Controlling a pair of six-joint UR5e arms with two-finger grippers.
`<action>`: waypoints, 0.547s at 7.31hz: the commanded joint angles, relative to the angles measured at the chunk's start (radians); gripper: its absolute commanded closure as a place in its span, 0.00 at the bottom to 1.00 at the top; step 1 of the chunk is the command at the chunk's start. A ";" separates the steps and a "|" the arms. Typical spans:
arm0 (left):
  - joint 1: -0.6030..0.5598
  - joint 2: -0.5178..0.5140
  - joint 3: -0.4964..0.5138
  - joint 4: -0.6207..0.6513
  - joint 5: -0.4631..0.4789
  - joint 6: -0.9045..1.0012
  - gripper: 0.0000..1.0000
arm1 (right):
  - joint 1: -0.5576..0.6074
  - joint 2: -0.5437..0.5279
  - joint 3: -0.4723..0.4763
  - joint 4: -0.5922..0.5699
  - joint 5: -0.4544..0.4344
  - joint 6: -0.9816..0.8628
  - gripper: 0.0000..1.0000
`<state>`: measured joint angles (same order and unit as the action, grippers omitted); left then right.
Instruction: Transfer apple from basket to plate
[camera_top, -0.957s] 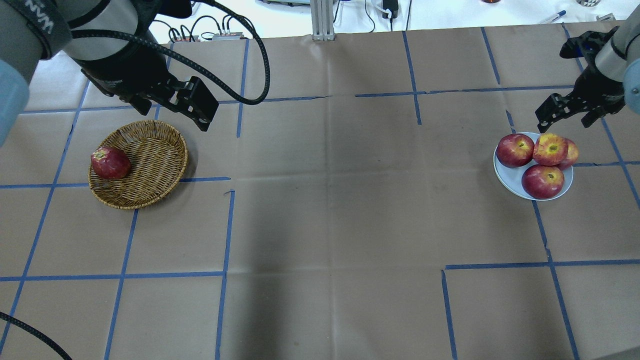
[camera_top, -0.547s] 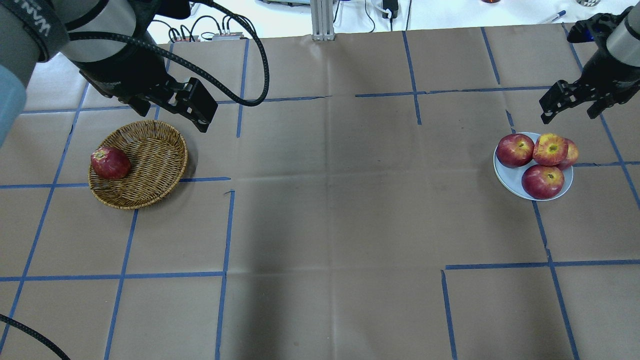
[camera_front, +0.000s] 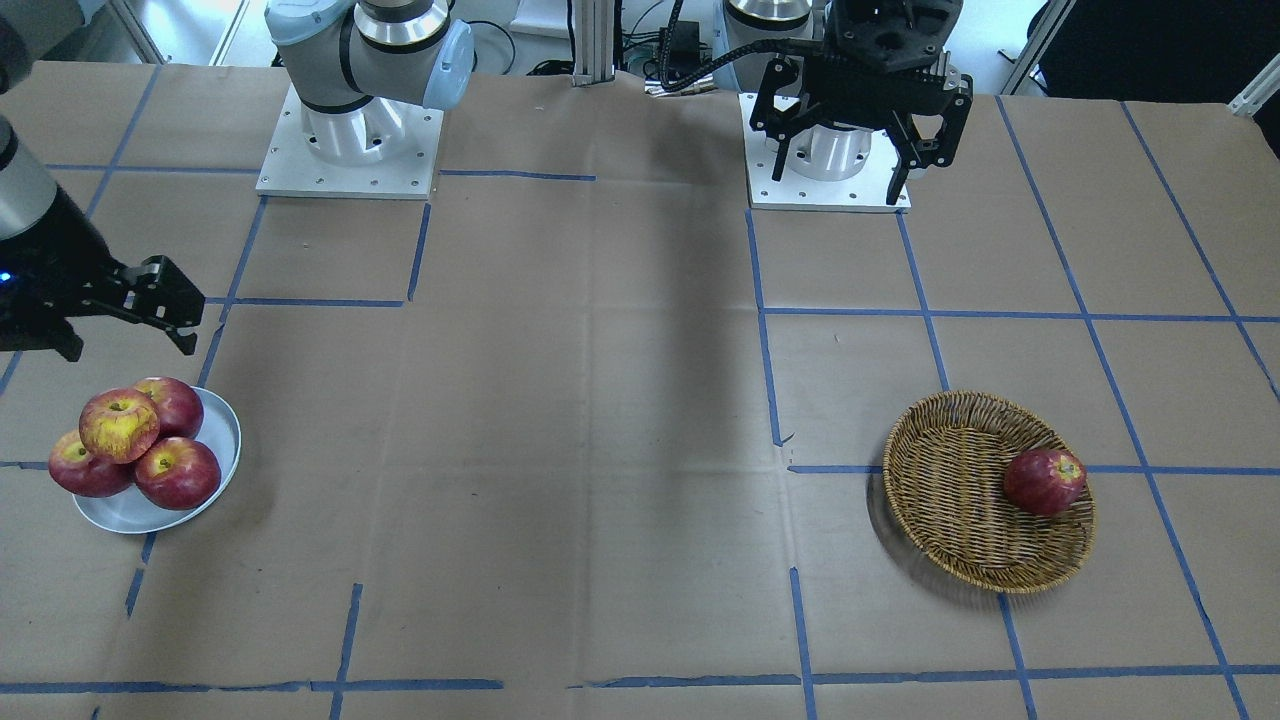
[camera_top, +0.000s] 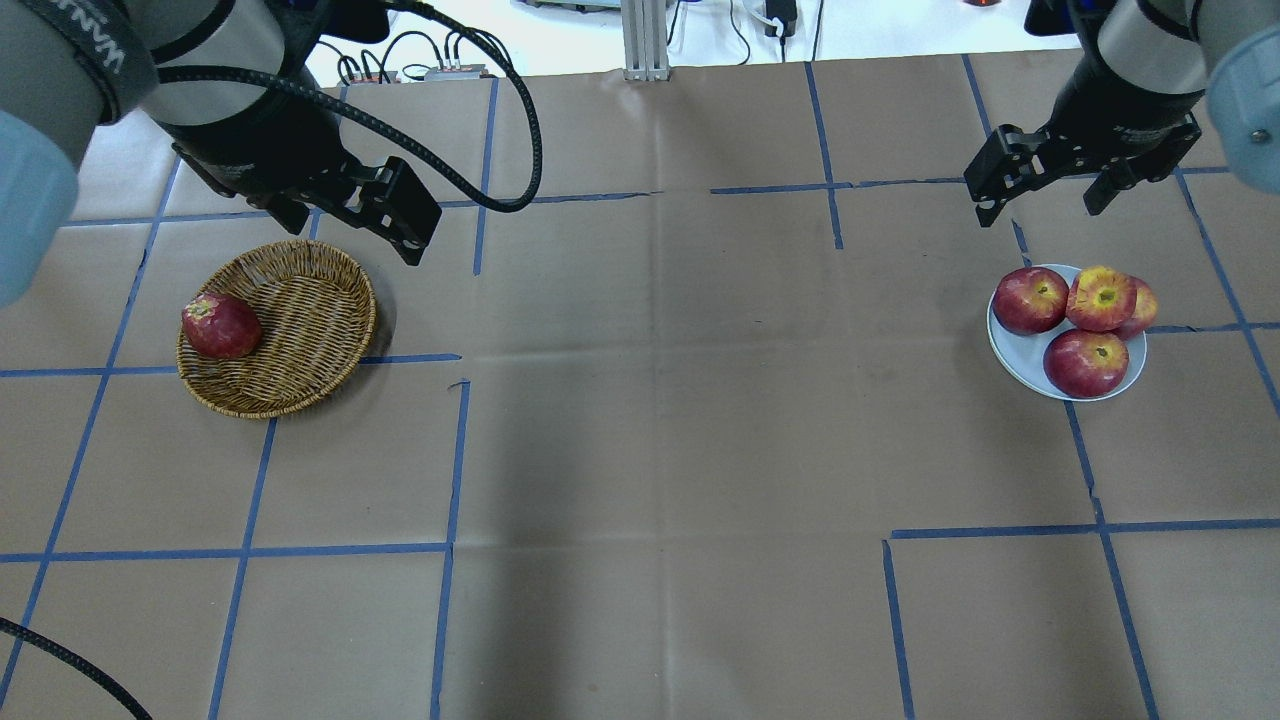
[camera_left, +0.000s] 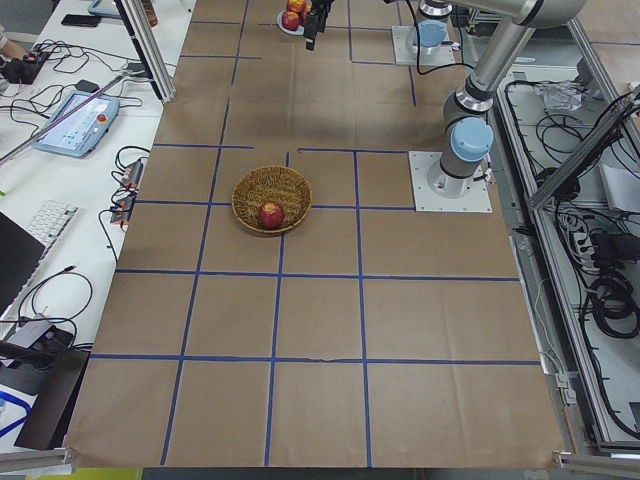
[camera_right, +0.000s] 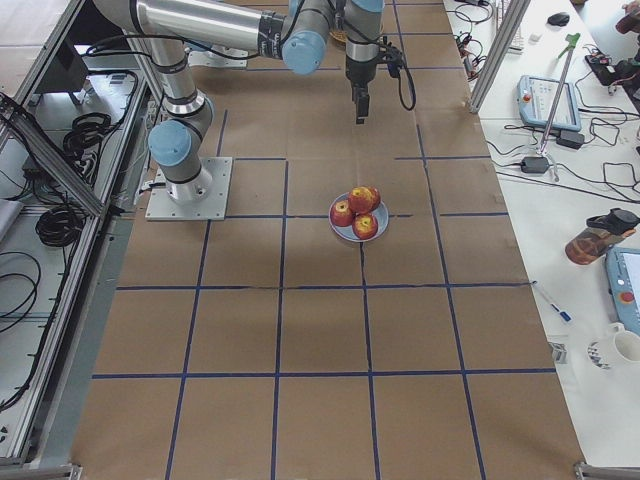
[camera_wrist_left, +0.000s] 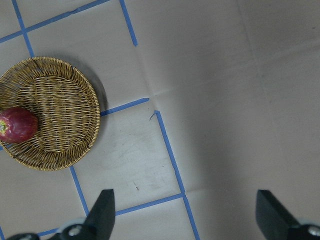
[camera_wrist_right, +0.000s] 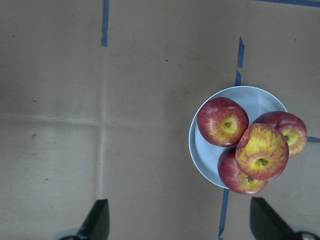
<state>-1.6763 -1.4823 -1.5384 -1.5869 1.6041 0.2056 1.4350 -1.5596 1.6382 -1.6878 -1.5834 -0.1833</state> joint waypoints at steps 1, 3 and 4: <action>0.001 -0.001 0.000 0.001 -0.001 0.000 0.00 | 0.102 -0.036 -0.004 0.045 -0.007 0.152 0.00; 0.001 -0.004 0.000 0.002 0.000 0.002 0.00 | 0.108 -0.040 -0.004 0.063 -0.010 0.154 0.00; 0.000 -0.004 0.000 0.002 0.000 0.002 0.00 | 0.110 -0.056 -0.006 0.074 -0.006 0.160 0.00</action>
<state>-1.6754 -1.4854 -1.5386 -1.5848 1.6040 0.2069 1.5399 -1.6019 1.6336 -1.6281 -1.5920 -0.0319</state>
